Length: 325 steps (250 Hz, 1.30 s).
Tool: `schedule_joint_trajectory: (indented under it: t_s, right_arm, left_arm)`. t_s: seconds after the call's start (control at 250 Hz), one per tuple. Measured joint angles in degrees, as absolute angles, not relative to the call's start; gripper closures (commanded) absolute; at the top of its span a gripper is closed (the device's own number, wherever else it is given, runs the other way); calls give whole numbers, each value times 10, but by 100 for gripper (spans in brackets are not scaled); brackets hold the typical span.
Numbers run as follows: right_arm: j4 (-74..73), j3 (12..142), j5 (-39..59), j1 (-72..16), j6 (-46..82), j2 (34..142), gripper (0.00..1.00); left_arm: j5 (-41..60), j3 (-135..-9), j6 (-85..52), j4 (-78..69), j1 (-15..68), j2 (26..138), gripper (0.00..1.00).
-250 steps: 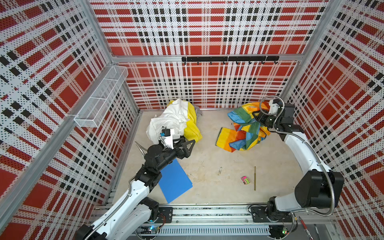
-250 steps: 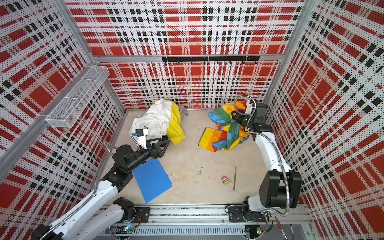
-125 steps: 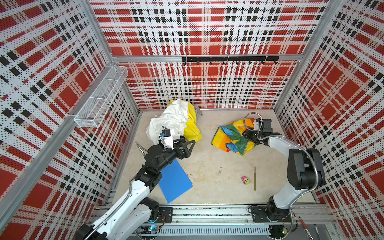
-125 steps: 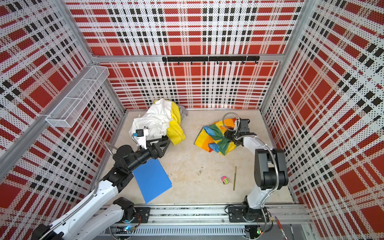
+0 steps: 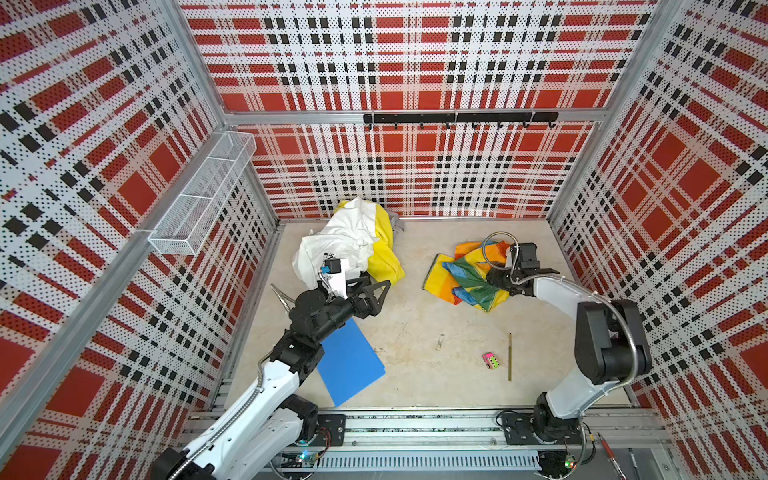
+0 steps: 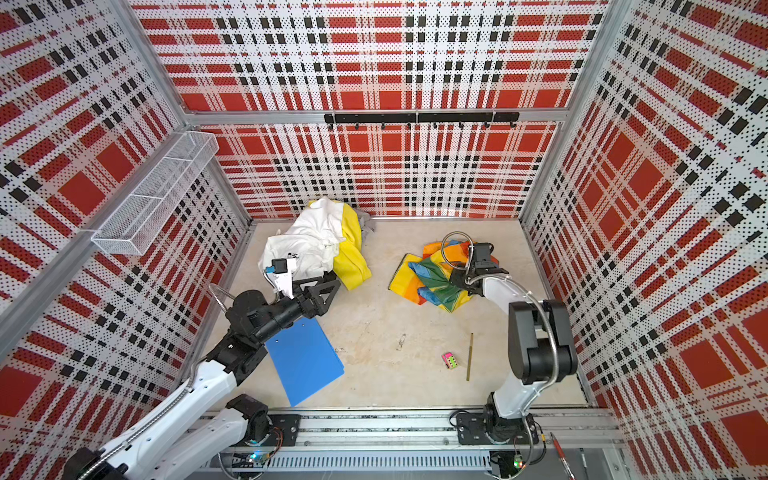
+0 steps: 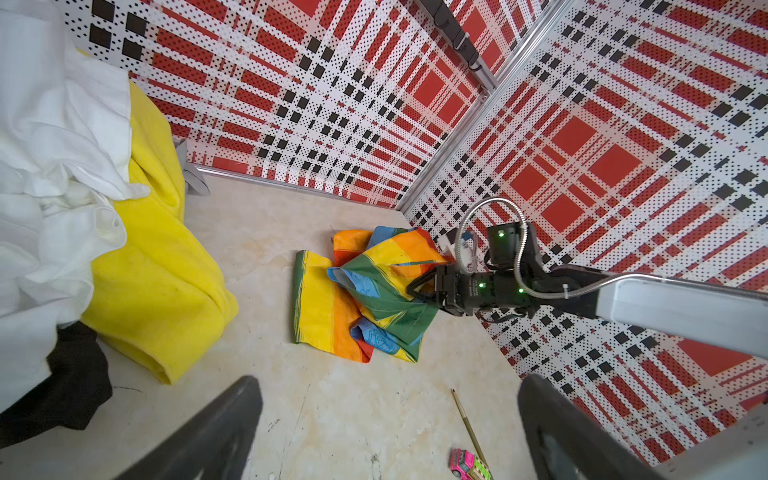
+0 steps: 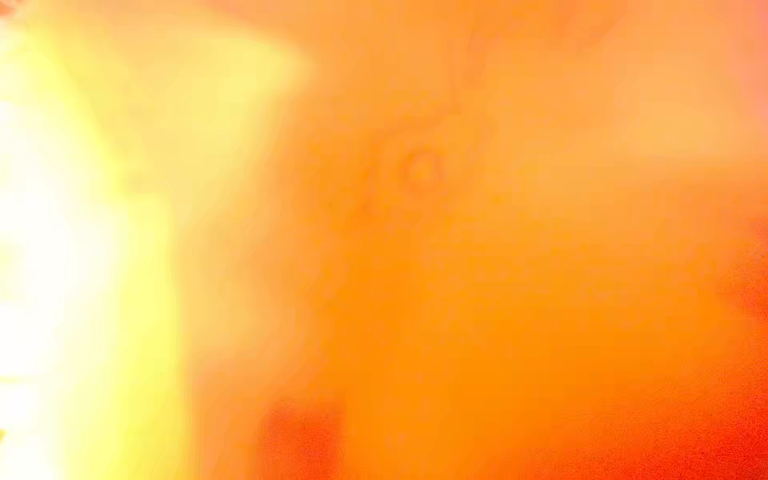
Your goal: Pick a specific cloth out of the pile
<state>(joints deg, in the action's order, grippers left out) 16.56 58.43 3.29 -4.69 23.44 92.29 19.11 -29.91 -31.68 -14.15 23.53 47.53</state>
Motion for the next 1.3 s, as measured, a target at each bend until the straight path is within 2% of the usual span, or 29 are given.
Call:
schedule_joint_trajectory:
  t_s: [0.088,0.156,0.268,0.376,0.504,0.548,0.62,0.8,1.012,1.185,1.301]
  right_arm:
    - [183,587,8,-47,228,860,28]
    - [194,598,-6,-47,224,824,28]
    - [192,619,-15,-47,216,802,44]
    - [183,643,-6,-50,214,832,60]
    - [167,663,-2,-57,208,911,69]
    - [165,666,-3,-58,210,943,68]
    - [166,666,-5,-60,209,992,59]
    - [164,676,-10,-60,213,1078,57]
    - [157,759,-31,-60,202,1135,57]
    - [161,780,-38,-60,183,1131,49]
    - [154,737,-40,-60,173,1069,39]
  left_arm:
    - [191,-299,-317,-142,235,475,1]
    - [191,-299,-317,-142,235,475,1]
    - [191,-299,-317,-142,235,479,1]
    - [192,-299,-317,-142,235,482,1]
    - [192,-299,-317,-142,235,479,1]
    - [192,-299,-317,-141,235,476,1]
    - [192,-299,-317,-141,234,468,1]
    - [191,-299,-317,-141,234,459,1]
    - [191,-299,-318,-141,233,462,1]
    - [188,-299,-317,-140,233,461,1]
    - [181,-299,-311,-130,232,457,1]
